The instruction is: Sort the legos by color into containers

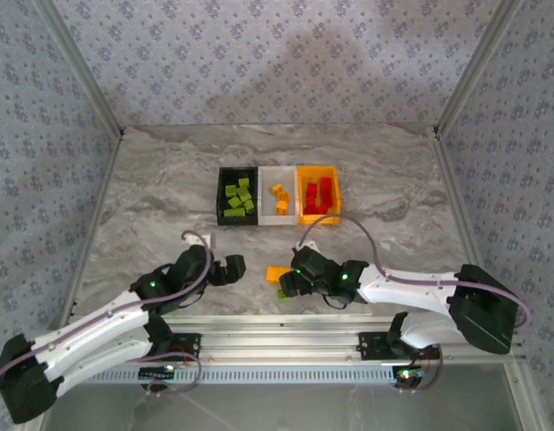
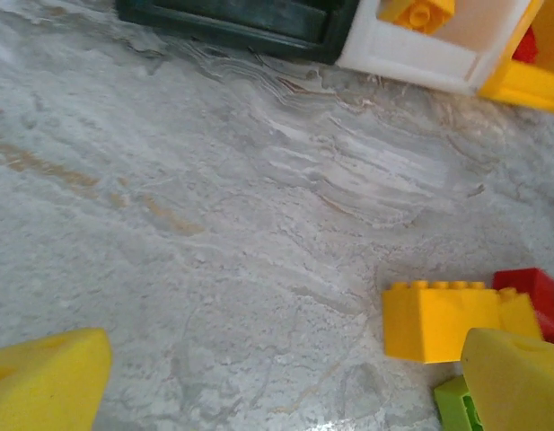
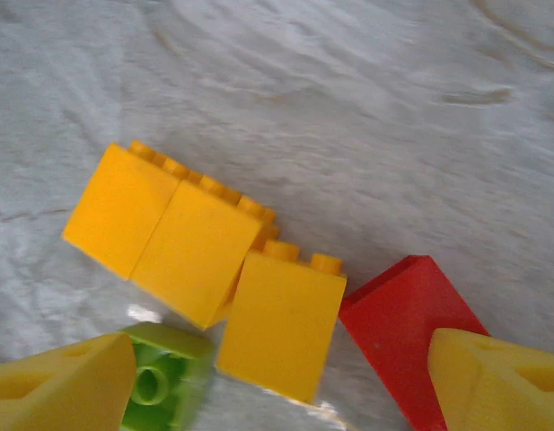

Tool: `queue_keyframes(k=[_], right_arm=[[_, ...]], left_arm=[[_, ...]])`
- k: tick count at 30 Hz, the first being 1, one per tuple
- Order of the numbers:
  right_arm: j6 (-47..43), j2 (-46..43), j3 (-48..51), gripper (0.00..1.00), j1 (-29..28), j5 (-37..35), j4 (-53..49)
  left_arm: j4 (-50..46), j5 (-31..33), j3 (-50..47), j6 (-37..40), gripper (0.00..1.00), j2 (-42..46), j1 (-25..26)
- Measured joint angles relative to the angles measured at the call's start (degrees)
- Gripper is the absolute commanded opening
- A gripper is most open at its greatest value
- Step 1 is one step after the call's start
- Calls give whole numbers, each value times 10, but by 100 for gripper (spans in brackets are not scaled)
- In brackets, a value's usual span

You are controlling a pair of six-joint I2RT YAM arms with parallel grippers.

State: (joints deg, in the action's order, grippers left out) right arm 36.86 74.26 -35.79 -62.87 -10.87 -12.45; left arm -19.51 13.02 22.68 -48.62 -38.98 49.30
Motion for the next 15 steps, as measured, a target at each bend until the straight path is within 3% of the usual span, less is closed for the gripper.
queue_keyframes(k=[7,15], right_arm=[[7,18,-20,82,-74,-28,-23],[13,44,-58,77,-100,-35,-66]], left_arm=[[-58,33,-5,-41,100,160,0],[-99,46,-16,-56,100,193,0]])
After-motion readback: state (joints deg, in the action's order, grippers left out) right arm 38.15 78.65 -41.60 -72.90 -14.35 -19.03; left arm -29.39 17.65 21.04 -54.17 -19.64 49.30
